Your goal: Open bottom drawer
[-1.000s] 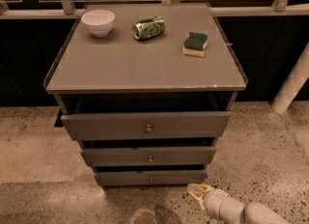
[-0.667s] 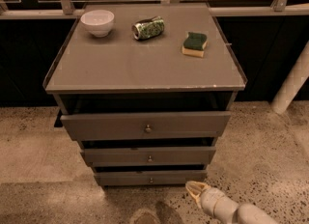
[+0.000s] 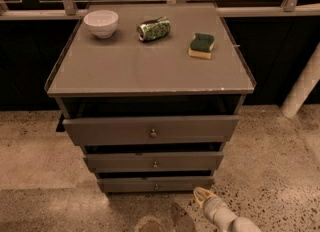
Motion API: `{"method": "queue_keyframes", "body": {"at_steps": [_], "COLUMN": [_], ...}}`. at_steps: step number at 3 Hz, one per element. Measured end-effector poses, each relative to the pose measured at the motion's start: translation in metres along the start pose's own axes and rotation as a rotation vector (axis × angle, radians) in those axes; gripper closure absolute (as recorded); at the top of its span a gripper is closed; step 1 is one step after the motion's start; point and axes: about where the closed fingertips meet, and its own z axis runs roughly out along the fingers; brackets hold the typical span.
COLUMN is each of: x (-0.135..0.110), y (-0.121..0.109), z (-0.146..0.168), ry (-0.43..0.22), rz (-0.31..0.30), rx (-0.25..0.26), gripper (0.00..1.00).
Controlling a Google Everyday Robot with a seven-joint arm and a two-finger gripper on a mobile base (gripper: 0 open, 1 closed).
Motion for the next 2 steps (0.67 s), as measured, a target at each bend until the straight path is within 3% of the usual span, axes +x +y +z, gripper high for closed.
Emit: {"method": "queue_keyframes", "body": {"at_steps": [1,2], "x": [0.031,0.042], "y": [-0.015,-0.033], "z": [0.034,0.065], "ry": [0.000,-0.019], "rz": [0.071,0.135], "rx": [0.081,0.138], "gripper": [1.00,1.00]}}
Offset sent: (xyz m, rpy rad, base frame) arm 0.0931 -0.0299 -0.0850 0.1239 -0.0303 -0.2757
